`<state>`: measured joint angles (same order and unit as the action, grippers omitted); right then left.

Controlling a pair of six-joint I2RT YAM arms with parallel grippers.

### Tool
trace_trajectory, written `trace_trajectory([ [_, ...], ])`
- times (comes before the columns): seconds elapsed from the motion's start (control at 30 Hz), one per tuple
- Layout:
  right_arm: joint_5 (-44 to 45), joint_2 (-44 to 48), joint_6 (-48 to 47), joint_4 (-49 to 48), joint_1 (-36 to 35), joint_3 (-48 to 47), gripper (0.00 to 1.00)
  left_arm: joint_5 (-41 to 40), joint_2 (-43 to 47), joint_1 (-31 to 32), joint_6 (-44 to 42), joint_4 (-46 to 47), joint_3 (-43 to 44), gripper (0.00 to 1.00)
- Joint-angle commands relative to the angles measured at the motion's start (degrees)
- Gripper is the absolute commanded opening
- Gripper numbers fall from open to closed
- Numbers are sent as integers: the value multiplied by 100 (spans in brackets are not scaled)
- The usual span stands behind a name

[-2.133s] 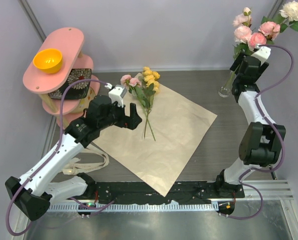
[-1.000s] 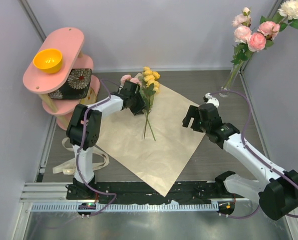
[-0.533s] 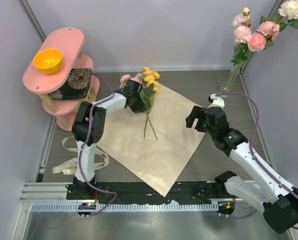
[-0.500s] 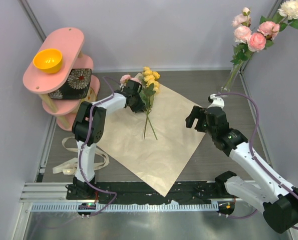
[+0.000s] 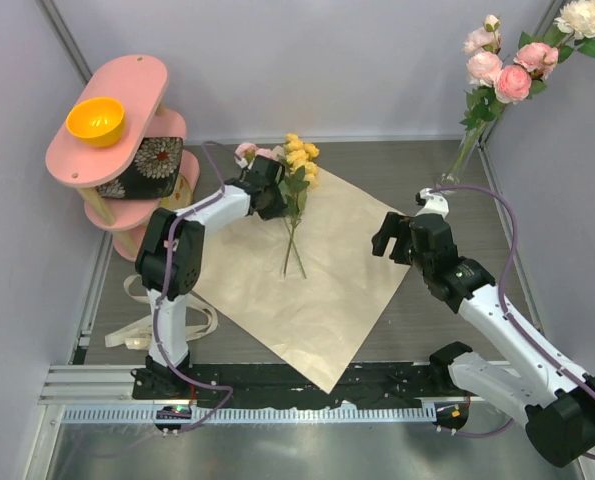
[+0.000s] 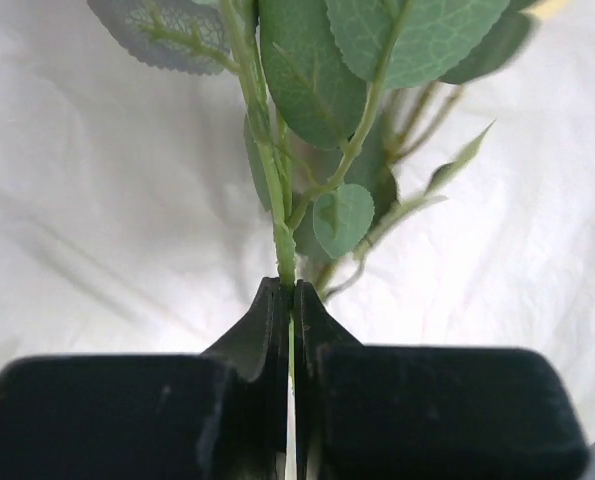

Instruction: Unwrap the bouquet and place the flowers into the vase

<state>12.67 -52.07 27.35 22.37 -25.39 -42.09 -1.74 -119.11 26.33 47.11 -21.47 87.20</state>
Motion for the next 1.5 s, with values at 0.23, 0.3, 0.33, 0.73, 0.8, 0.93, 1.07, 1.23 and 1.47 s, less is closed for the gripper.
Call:
trace_trajectory([
  [0.23,-243,-268,-572,118,-19,-756,87,-75,2927,303,-1255,650,-615,0],
  [0.3,-885,-408,-1045,241,-19,-1064,87,760,3402,303,-1816,916,-1002,0],
  [0.33,-1663,-444,-1170,276,-19,-1169,87,1015,3534,303,-2020,1021,-1099,0],
  [0.73,-5819,-1145,-416,-1190,-36,-1926,81,3065,4976,627,-3463,680,-1899,0],
  [0.8,-5968,-1322,-275,-1270,-89,-2110,75,3092,4985,829,-3516,627,-1900,0],
  [0.93,-5978,-1534,-117,-1551,-247,-2208,67,3118,4968,1093,-3551,539,-1891,0],
  [1.07,-5662,-1569,-90,-1526,-256,-2260,58,3004,4985,1357,-3595,530,-1917,0],
  [1.23,-5285,-1359,15,-1718,-256,-2032,48,2934,4959,1516,-3621,522,-1926,0],
  [1.47,-5054,-1130,165,-2079,-256,-1803,29,3039,4853,1648,-3622,478,-1873,0],
])
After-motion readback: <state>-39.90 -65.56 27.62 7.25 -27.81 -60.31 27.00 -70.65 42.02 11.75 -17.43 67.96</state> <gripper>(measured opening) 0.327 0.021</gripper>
